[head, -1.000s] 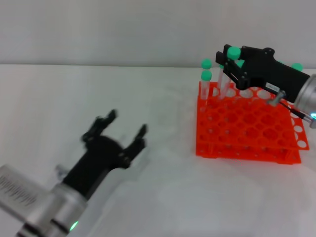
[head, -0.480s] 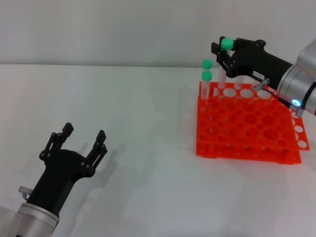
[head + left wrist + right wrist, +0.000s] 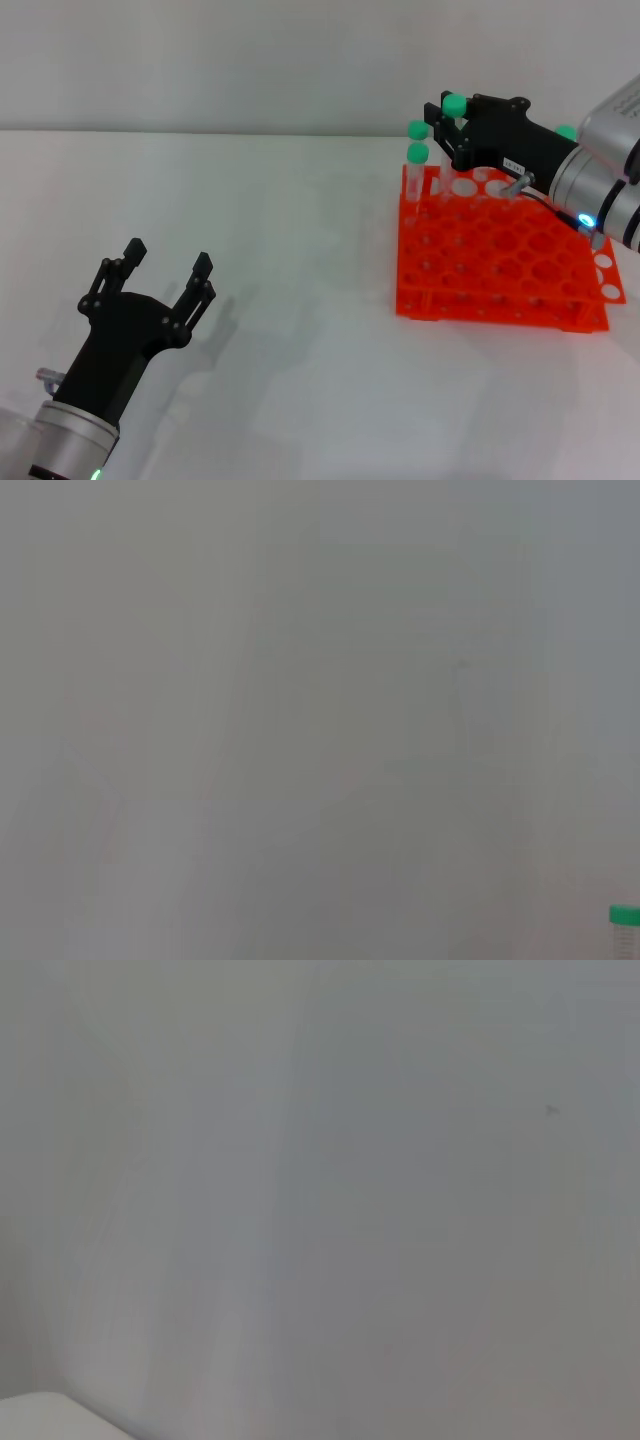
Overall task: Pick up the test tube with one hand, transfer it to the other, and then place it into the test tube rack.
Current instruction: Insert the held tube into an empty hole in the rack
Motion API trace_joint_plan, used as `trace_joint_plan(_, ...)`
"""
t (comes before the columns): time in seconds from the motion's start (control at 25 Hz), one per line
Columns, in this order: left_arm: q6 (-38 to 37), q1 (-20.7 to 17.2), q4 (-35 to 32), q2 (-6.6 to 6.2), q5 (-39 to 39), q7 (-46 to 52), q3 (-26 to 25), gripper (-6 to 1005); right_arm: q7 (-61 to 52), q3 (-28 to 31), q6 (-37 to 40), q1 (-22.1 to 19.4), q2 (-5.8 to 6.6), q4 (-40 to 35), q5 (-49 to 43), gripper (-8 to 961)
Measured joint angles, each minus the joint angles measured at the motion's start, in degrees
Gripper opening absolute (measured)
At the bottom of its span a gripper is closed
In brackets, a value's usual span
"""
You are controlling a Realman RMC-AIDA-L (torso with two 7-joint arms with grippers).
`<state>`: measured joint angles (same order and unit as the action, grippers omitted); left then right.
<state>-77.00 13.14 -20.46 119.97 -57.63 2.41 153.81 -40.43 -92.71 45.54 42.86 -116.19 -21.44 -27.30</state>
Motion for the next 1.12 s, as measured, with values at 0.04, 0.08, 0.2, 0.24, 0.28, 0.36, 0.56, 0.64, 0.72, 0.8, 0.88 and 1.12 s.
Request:
trace_joint_plan(0.04,0.0,0.0,0.0,-0.01,0.0,0.0,0.0,802,0.6,-0.8,-0.1,0.0,0.0,0.2,1.2,204)
trace_joint_plan(0.08,0.0,0.0,0.0,-0.01,0.0,0.0,0.0,802,1.2,-1.6,-0.3,0.0,0.0,0.4,2.4,204)
trace_joint_plan(0.2,0.0,0.0,0.2,0.0,0.0,0.0,0.0,801,2.7,-3.8,-0.9,0.1,0.0,0.7,5.5,204)
trace_joint_plan(0.24,0.0,0.0,0.2,-0.01,0.0,0.0,0.0,801,3.2,-4.3,-1.2,0.1,0.0,0.7,6.4,204)
trace_joint_plan(0.28,0.0,0.0,0.2,-0.01,0.0,0.0,0.0,801,3.6,-4.7,-1.3,0.1,0.0,0.7,7.0,204)
trace_joint_plan(0.36,0.0,0.0,0.4,-0.01,0.0,0.0,0.0,801,3.9,-5.0,-1.4,0.2,0.0,0.8,7.6,204)
trace_joint_plan(0.56,0.0,0.2,0.5,-0.01,0.0,0.0,0.0,801,4.1,-5.6,-2.7,0.5,0.0,1.3,8.2,204)
trace_joint_plan(0.64,0.0,0.2,0.5,-0.01,0.0,0.0,0.0,801,4.1,-6.3,-3.2,0.6,0.0,1.4,8.8,204)
trace_joint_plan(0.72,0.0,0.1,0.5,-0.01,0.0,0.0,0.0,802,4.1,-6.7,-3.7,0.6,0.0,1.5,9.3,204)
trace_joint_plan(0.8,0.0,0.1,0.5,-0.01,0.0,0.0,0.0,802,4.1,-7.3,-4.3,0.6,0.0,1.7,9.5,204)
trace_joint_plan(0.88,0.0,0.1,0.5,-0.01,0.0,0.0,0.0,801,4.1,-8.8,-5.1,0.7,0.01,1.8,10.5,204)
trace_joint_plan(1.12,0.0,0.0,0.5,-0.01,0.0,0.7,0.1,798,4.5,-11.6,-6.0,0.8,0.04,1.6,12.7,204)
